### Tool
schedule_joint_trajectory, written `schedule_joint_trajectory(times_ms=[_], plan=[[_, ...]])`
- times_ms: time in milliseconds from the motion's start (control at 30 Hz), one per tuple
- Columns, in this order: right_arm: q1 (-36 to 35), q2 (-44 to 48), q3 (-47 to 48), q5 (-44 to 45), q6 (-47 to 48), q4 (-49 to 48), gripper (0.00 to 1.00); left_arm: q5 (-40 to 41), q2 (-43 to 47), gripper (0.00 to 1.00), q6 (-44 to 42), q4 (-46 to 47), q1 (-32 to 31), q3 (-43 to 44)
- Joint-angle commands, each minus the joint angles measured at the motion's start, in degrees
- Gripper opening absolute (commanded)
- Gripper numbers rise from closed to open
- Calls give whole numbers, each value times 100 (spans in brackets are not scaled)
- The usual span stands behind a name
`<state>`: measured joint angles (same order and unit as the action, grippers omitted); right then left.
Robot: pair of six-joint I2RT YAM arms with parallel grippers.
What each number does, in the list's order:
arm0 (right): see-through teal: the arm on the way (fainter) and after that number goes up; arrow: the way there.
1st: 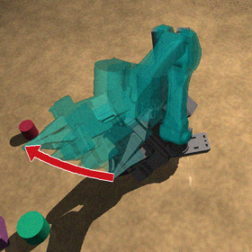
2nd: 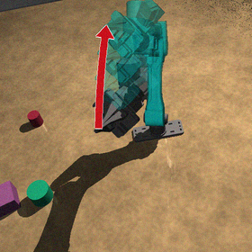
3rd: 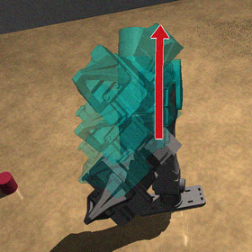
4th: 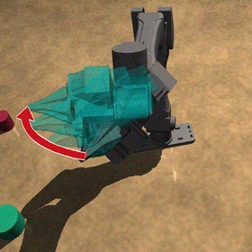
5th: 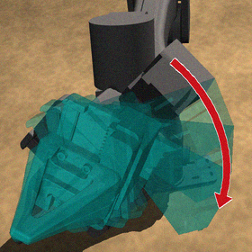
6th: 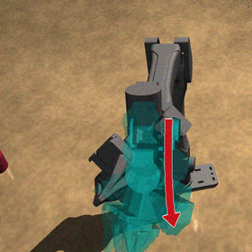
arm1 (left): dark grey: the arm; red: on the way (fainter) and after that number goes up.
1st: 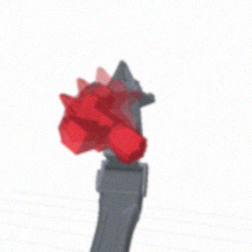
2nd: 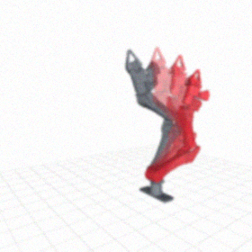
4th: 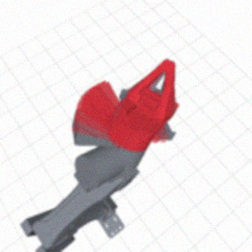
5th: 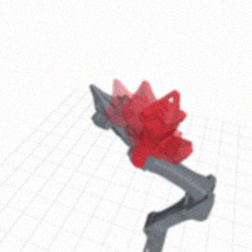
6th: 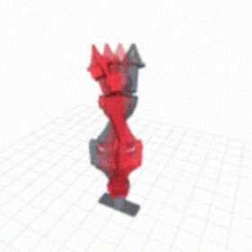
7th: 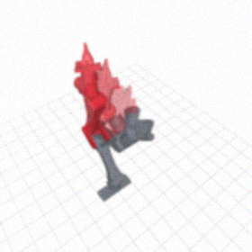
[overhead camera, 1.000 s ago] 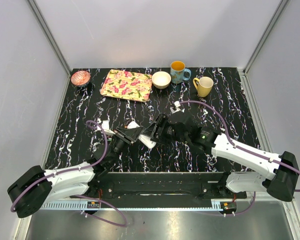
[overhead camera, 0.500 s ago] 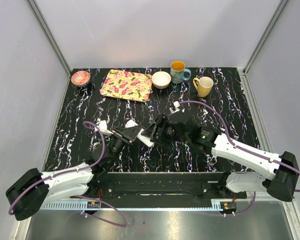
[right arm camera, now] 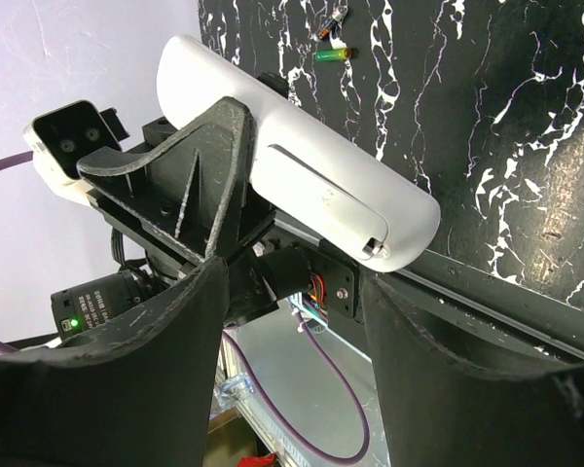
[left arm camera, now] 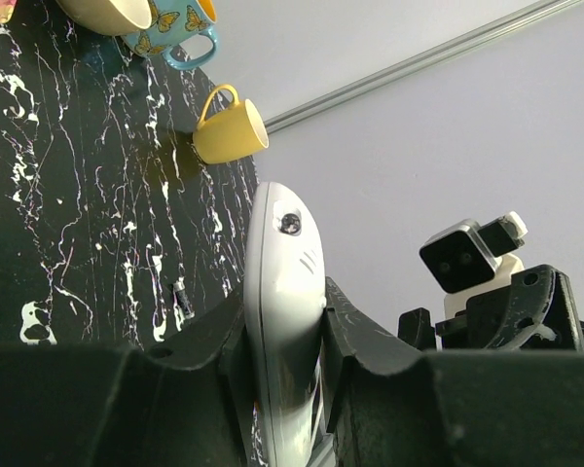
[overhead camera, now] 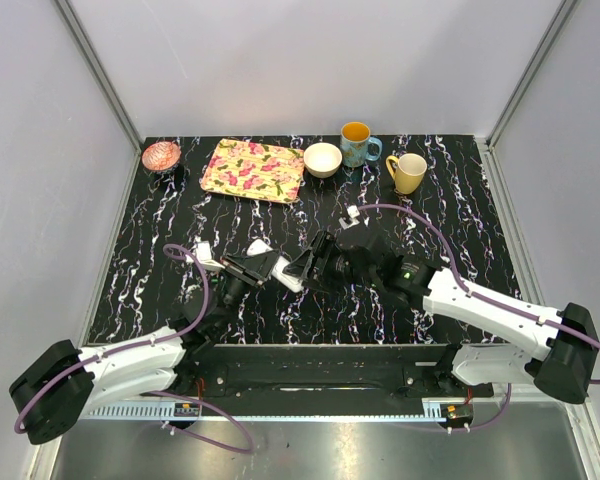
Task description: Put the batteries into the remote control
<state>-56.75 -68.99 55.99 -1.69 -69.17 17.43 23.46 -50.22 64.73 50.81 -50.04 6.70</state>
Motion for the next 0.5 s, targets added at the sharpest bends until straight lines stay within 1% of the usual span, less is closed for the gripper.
schedule_joint_trajectory(times_ms=[0,467], plan=[[50,105,-62,-86,-36,-108,67,132,73,0,-57,342,-14,227],[59,-106,26,46,8,-82,66,-193,135,0,22,571,-49,183]])
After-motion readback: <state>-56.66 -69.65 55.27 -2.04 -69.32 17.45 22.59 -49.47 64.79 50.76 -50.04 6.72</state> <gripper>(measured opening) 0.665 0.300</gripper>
